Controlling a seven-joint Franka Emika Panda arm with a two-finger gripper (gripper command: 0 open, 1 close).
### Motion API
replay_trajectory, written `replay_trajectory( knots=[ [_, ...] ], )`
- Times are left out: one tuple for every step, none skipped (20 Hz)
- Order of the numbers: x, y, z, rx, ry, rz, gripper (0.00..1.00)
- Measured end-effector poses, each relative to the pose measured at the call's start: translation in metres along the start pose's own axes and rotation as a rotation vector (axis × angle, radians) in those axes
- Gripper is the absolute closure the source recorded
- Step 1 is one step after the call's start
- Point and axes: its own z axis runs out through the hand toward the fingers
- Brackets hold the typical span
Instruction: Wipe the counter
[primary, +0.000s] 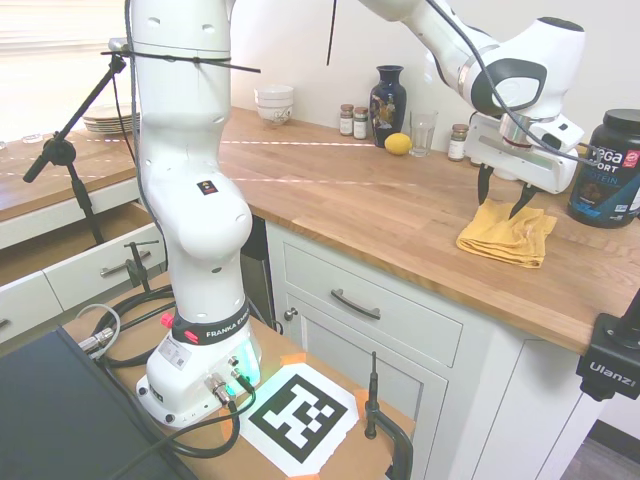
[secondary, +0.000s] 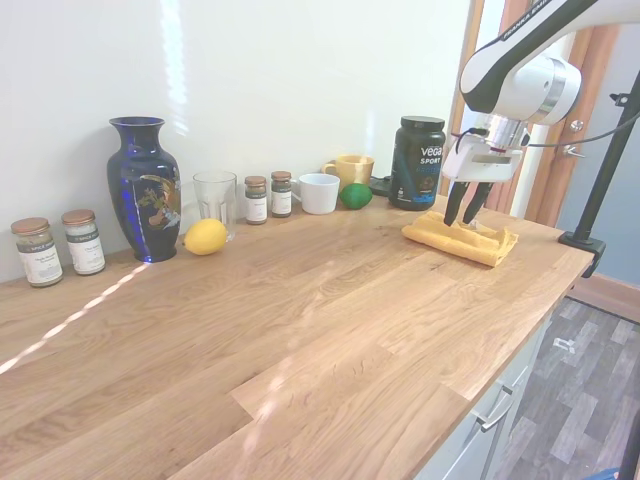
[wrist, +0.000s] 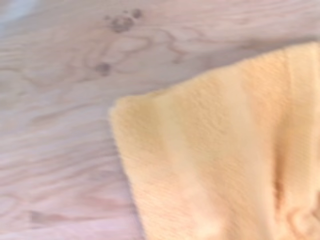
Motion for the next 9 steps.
replay_trajectory(
  knots=[
    [0.001, 0.003, 0.000, -0.002, 0.009, 0.004, 0.00],
    [0.001, 0.005, -0.002, -0.004, 0.019, 0.008, 0.00],
    [0.002, 0.007, -0.003, -0.004, 0.030, 0.010, 0.00],
    [0.002, 0.009, -0.004, -0.002, 0.039, 0.013, 0.00],
    [0.002, 0.011, -0.007, 0.001, 0.045, 0.016, 0.00],
    [0.001, 0.012, -0.009, 0.004, 0.048, 0.018, 0.00],
    [0.001, 0.013, -0.012, 0.008, 0.052, 0.019, 0.00],
    [0.001, 0.013, -0.015, 0.011, 0.055, 0.020, 0.00],
    [0.000, 0.014, -0.017, 0.013, 0.058, 0.020, 0.00]
  ],
)
